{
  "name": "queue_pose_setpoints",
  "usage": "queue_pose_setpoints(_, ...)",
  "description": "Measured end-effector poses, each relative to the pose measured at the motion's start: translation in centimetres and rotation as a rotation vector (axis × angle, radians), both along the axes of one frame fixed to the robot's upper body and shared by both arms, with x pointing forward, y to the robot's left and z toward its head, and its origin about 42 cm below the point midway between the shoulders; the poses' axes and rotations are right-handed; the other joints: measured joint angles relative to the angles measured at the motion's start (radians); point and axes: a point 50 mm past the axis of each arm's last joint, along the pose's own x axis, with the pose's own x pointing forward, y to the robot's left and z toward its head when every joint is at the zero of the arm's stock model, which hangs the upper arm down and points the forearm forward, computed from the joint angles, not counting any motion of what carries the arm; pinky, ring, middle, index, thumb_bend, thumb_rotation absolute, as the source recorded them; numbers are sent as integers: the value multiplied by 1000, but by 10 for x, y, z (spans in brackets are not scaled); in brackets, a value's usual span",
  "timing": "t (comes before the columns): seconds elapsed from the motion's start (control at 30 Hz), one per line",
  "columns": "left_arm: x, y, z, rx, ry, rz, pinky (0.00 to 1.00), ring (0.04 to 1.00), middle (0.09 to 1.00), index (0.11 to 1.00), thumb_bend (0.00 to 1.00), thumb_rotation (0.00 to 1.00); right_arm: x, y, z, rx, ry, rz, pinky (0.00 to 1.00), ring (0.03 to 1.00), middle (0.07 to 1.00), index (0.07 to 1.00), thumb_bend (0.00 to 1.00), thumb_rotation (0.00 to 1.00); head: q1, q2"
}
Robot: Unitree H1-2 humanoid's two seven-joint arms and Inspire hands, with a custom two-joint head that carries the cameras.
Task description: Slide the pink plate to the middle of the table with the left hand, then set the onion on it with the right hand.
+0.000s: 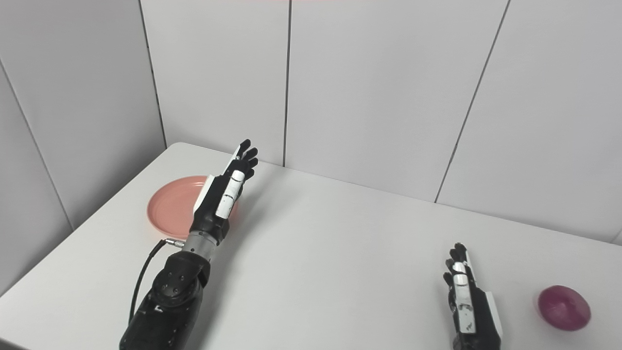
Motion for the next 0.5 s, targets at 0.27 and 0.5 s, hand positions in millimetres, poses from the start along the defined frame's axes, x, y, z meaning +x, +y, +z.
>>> queue_pose_setpoints(0.27, 0, 26, 4, 3, 8, 51, 966, 959, 964, 967, 638, 1000, -4, -2, -1, -4, 2, -2, 1000, 1000, 1000, 1000, 330, 1000, 20, -6)
queue_pose_setpoints(0.5, -2, 55, 15, 54, -2, 86, 954, 958, 965, 968, 648, 1000, -4, -2, 7, -15, -25, 3, 1000, 1000, 1000, 1000, 280, 1000, 29, -23)
